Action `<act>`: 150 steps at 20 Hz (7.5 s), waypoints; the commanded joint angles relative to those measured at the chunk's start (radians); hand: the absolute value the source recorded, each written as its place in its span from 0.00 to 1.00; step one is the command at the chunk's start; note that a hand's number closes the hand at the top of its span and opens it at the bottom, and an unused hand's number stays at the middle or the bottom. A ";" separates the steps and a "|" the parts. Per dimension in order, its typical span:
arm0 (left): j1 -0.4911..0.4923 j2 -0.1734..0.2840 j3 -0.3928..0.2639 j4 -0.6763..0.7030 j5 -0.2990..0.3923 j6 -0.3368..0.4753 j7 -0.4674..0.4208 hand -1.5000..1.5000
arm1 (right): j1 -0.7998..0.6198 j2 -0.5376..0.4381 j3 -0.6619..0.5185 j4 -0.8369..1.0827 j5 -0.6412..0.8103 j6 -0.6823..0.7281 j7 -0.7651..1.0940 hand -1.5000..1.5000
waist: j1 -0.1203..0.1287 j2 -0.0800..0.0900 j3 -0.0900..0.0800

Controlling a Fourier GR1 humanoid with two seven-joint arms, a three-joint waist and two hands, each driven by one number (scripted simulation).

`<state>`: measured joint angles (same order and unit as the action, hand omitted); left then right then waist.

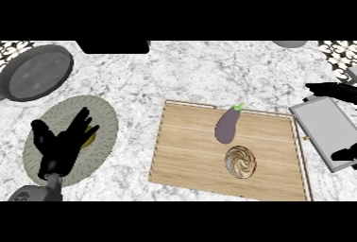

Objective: Pick the cupcake from the tray and place it in the tiered shelf

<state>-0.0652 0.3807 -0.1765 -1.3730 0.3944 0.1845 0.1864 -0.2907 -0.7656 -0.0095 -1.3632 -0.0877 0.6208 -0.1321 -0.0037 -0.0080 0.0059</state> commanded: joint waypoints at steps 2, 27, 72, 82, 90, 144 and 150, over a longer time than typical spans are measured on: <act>0.023 -0.010 -0.001 0.026 -0.018 0.027 0.042 0.50 | -0.028 -0.042 0.041 -0.180 -0.075 0.108 0.220 0.00 | -0.005 0.002 -0.008; 0.002 -0.024 0.057 0.053 -0.047 -0.054 0.063 0.50 | -0.112 0.317 0.482 -0.432 0.332 -0.111 0.984 0.00 | 0.011 0.009 -0.006; 0.030 -0.117 0.172 0.011 -0.175 -0.125 0.085 0.50 | 0.060 0.484 0.581 -0.143 0.895 -0.120 0.622 1.00 | 0.013 0.009 -0.007; 0.018 -0.118 0.208 0.076 -0.171 -0.163 0.060 0.50 | 0.154 0.499 0.579 -0.204 0.927 -0.271 0.441 1.00 | -0.002 0.008 -0.006; 0.064 -0.128 0.195 -0.009 -0.183 -0.120 0.075 0.50 | 0.057 0.670 0.009 -0.066 0.917 -0.663 0.989 1.00 | -0.044 0.018 -0.005; 0.048 -0.174 0.194 0.024 -0.229 -0.141 0.071 0.50 | -0.680 0.229 -0.626 0.057 1.500 -0.396 1.085 1.00 | 0.009 0.009 -0.006; 0.009 -0.173 0.190 -0.011 -0.222 -0.143 0.149 0.50 | -0.600 0.190 -0.638 0.132 1.463 -0.511 1.028 1.00 | 0.010 0.010 -0.006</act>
<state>-0.0396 0.2137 0.0194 -1.4023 0.1826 0.0242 0.2700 -0.9237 -0.5543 -0.6405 -1.2952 1.3941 0.2017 0.9138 0.0041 -0.0039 0.0043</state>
